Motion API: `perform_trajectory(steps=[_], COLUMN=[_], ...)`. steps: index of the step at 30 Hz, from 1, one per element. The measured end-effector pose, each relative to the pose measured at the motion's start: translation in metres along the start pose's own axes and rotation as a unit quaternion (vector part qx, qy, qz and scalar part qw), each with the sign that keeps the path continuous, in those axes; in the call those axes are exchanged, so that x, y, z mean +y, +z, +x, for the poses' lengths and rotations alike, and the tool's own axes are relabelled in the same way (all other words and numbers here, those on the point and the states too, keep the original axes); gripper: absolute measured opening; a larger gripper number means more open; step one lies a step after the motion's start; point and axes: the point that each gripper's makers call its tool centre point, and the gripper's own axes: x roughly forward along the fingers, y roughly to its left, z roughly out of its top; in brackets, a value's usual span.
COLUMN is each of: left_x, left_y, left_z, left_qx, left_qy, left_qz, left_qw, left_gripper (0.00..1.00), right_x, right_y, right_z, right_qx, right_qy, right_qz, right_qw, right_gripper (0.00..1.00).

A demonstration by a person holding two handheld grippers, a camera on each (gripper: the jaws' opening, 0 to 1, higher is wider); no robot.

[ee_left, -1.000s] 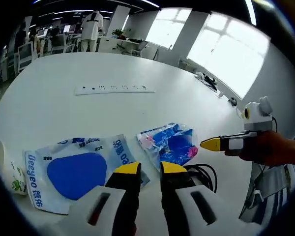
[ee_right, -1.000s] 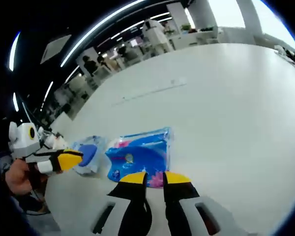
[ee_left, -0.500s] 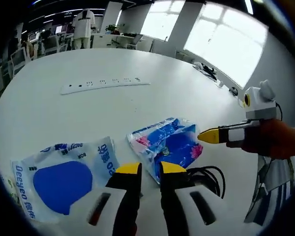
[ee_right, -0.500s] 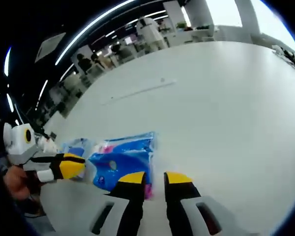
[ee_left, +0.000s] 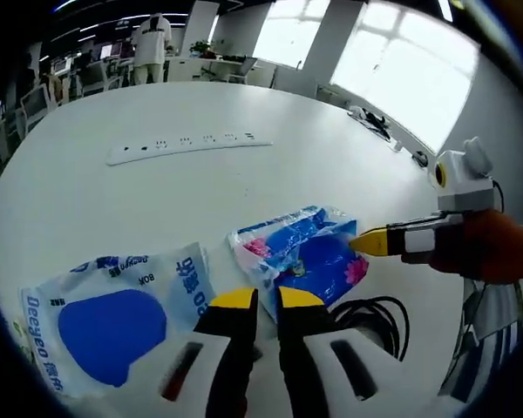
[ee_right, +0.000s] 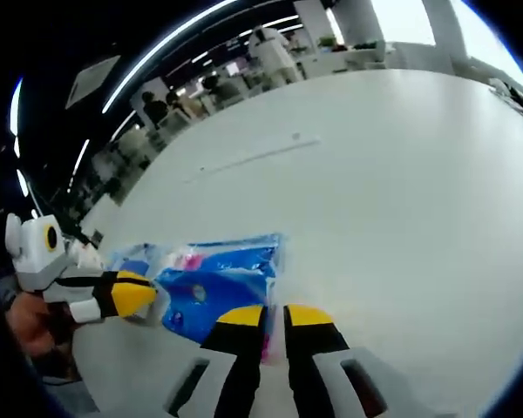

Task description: Arrange the tabletop items into an orderly group along one side of the table until the central work area is clear of visible clutter.

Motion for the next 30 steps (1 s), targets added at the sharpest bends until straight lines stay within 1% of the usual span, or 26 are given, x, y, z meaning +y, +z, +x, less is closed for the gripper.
perform_trajectory(steps=[10,17,21,26,30], left_x=[-0.007,-0.009,-0.006,-0.002,-0.002], left_y=[-0.004,-0.006,-0.008,-0.006,-0.006], left_z=[-0.001,-0.003,-0.006,-0.007,-0.008], left_qx=[0.003,0.005,0.006,0.005,0.006], left_qy=[-0.004,-0.005,0.000,0.003,0.003], left_qz=[-0.002,-0.004,-0.005,-0.007,-0.010], left_qw=[1.0000,1.0000,1.0000,1.0000,0.9999], left_gripper=[0.06,0.05,0.05,0.06,0.07], right_x=[-0.002,0.010,0.014,0.013,0.008], right_y=[0.004,0.005,0.006,0.005,0.004], right_z=[-0.006,-0.002,-0.001,-0.002,-0.005], right_qx=[-0.009,-0.007,-0.007,-0.006,-0.005], right_qy=[0.002,0.017,0.019,0.018,0.014], right_qz=[0.004,-0.009,-0.011,-0.010,-0.011], right_qw=[1.0000,0.9998,0.9997,0.9998,0.9998], right_gripper=[0.07,0.07,0.08,0.08,0.10])
